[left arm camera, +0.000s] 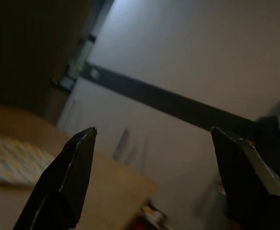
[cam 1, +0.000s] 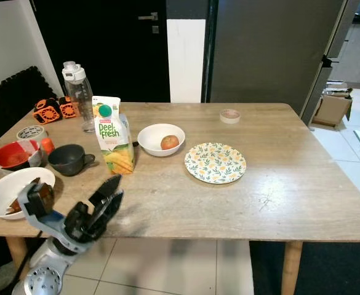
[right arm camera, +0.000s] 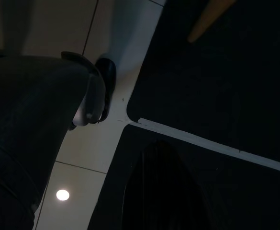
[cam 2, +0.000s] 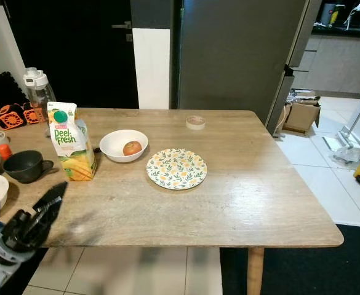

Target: Restocking fridge

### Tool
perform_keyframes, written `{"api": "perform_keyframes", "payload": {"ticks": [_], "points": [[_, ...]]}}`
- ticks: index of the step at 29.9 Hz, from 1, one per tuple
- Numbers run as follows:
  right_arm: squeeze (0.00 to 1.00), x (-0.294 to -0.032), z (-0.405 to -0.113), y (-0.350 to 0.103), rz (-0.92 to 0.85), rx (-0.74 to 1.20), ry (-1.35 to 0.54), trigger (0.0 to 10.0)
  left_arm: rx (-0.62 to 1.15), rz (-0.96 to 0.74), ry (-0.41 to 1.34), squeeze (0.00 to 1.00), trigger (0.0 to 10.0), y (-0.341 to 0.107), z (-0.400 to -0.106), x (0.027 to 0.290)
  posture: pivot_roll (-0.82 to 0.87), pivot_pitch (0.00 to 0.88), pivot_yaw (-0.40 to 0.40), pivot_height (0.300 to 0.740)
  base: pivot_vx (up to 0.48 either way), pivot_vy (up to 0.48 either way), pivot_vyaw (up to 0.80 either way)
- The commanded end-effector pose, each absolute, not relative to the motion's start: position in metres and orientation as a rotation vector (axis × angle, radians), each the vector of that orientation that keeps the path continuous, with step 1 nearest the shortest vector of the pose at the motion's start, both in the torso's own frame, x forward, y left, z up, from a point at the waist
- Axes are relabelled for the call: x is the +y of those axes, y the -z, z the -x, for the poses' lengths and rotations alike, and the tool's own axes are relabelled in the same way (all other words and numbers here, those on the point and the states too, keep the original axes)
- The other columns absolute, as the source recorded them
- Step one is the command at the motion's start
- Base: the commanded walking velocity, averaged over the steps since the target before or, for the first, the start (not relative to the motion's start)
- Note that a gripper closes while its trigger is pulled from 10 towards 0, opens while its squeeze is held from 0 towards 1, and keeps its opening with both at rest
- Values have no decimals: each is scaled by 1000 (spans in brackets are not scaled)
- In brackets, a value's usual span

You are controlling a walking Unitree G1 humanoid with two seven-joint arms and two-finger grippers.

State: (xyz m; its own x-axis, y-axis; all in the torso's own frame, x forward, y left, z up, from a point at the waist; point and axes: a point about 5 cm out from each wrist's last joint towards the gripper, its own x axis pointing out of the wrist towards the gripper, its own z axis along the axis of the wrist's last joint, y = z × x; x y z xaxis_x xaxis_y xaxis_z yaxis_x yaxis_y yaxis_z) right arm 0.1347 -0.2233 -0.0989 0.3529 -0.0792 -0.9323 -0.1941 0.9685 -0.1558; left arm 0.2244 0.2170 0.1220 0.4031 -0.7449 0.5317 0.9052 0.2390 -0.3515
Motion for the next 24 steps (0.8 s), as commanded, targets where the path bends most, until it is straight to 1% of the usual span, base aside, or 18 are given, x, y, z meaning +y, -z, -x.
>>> {"api": "perform_keyframes", "payload": {"ticks": [1,3,4,6,9,11,12,14,15,18,21,24], "points": [[0,-224,-132,100,261,1218,-79,10000,-116,667,1178,0,10000,-102,-218,209,-66,0,11,740,0,0,0],[0,-223,-132,100,261,1219,-80,10000,39,663,1181,0,10000,-76,-210,202,-66,0,10,740,0,0,0],[0,-223,-132,100,261,1219,-80,10000,39,663,1181,0,10000,-76,-210,202,-66,0,10,740,0,0,0],[0,-222,-131,100,260,1220,-82,10000,158,698,1164,0,10000,-53,-201,195,-66,0,10,740,0,0,0],[0,-222,-131,100,259,1220,-83,10000,196,715,1151,0,10000,-45,-198,193,-66,0,10,740,0,0,0],[0,-222,-131,100,259,1221,-83,10000,329,730,1100,0,10000,-20,-187,188,-66,0,12,740,0,0,0],[0,-222,-131,100,259,1221,-83,10000,329,730,1100,0,10000,-20,-187,188,-66,0,12,740,0,0,0],[0,-222,-132,100,259,1220,-82,10000,428,752,1065,0,10000,-1,-175,184,-65,0,13,740,0,0,0],[0,-222,-132,100,259,1220,-81,10000,452,771,1042,0,10000,6,-170,184,-65,0,13,740,0,0,0],[0,-222,-132,100,259,1220,-81,10000,462,783,1029,0,10000,10,-166,183,-65,0,13,740,0,0,0],[0,-221,-131,101,257,1222,-81,10000,538,840,913,0,10000,31,-150,184,-64,0,14,740,0,0,0],[0,-221,-131,101,257,1222,-82,10000,559,846,885,0,10000,36,-146,185,-64,0,18,740,0,0,0]]}}
